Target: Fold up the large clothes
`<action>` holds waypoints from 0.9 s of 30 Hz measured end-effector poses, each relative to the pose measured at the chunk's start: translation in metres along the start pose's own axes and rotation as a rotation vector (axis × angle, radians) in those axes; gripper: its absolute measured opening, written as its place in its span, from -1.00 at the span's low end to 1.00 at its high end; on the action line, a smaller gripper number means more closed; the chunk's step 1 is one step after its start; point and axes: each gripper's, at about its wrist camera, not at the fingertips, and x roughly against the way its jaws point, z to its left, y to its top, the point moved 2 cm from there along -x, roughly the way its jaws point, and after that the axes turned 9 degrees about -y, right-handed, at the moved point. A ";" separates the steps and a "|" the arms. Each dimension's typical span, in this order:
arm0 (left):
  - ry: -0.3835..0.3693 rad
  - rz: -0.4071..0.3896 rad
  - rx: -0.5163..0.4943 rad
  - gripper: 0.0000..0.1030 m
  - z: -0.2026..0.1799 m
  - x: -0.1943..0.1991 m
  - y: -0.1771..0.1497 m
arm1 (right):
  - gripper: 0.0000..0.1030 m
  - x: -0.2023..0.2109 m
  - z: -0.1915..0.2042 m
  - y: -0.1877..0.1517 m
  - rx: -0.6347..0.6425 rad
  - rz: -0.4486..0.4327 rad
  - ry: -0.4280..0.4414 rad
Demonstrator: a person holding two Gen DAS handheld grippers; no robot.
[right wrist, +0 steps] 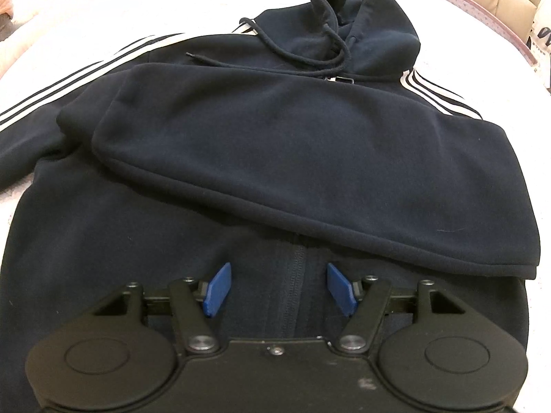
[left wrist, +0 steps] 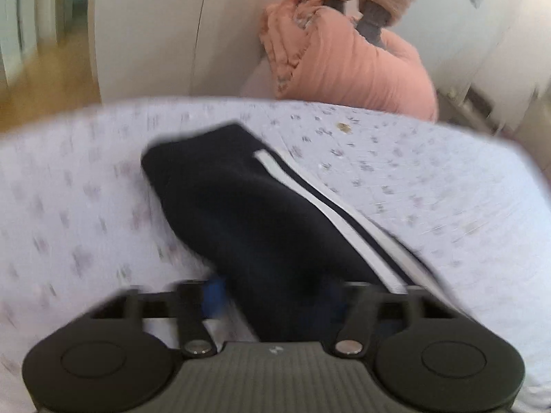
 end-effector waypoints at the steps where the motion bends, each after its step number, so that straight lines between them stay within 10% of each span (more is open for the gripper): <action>1: 0.015 -0.012 -0.072 -0.86 -0.009 -0.002 -0.002 | 0.51 0.000 0.000 -0.001 -0.002 -0.002 0.002; 9: -0.136 -0.156 -0.337 -0.89 -0.078 0.059 -0.019 | 0.38 0.014 -0.016 -0.007 -0.062 -0.038 0.067; 20: -0.720 -0.316 -0.966 -0.88 -0.277 0.226 -0.182 | 0.37 0.066 -0.078 -0.031 -0.181 -0.119 0.088; 22: -0.814 -0.264 -1.085 -0.75 -0.306 0.234 -0.236 | 0.37 0.066 -0.096 -0.036 -0.215 -0.120 0.068; 24: -0.882 -0.111 -1.198 -0.03 -0.324 0.223 -0.289 | 0.38 0.058 -0.114 -0.042 -0.247 -0.086 0.048; 27: -0.842 0.084 -1.262 0.01 -0.321 0.194 -0.335 | 0.38 0.044 -0.139 -0.048 -0.313 -0.031 0.059</action>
